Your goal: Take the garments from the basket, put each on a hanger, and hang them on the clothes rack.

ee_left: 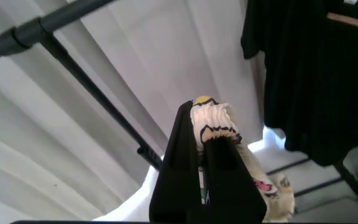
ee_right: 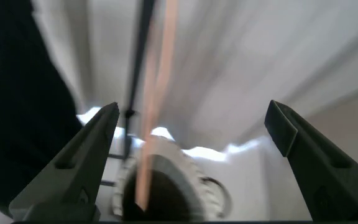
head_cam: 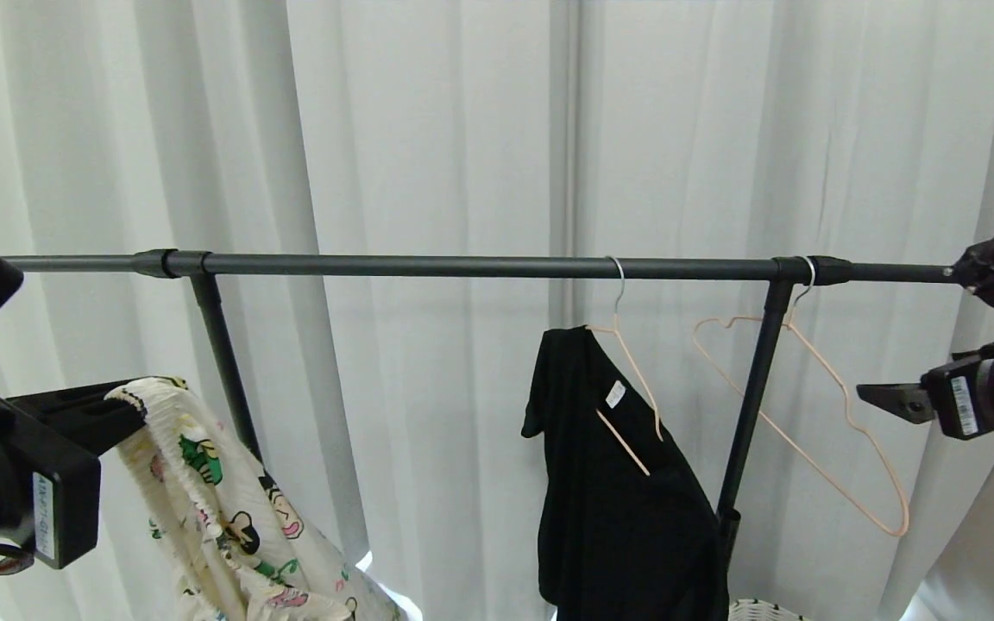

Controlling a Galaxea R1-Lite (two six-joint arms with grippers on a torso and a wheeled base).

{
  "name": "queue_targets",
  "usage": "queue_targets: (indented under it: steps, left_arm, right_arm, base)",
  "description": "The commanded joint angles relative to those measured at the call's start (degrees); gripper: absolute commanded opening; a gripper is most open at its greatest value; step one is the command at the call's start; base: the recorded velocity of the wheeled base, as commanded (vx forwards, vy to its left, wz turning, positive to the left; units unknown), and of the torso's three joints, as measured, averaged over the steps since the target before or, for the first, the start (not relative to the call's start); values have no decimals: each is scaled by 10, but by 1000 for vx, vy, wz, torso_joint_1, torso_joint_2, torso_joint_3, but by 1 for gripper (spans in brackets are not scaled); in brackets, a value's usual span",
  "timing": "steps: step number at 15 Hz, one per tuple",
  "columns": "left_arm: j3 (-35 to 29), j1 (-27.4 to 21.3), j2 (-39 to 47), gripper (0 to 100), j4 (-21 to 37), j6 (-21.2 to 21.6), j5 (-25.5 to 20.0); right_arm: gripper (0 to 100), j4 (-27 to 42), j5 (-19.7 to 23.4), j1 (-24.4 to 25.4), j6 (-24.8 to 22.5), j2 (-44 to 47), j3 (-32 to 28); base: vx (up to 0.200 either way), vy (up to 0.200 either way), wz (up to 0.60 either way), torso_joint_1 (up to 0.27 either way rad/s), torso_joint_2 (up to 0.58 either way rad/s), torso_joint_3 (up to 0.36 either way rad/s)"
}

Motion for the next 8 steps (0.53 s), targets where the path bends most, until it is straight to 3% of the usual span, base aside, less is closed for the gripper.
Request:
queue_targets:
  steps: [1, 6, 8]
  left_arm:
    - [3, 0, 1, 0, -9, 0, 0]
    - [10, 1, -7, 0, -12, 1, 1]
    - [10, 0, -7, 0, -12, 1, 1]
  right_arm:
    - [100, -12, 22, -3, 9, 57, 0]
    - [100, -51, 27, -15, 81, 129, -4]
    - [100, -54, 28, -24, 88, 150, -13]
  base:
    - [0, 0, 0, 0, 0, 0]
    - [0, 0, 0, 0, 0, 0]
    - [0, 0, 0, 0, 0, 0]
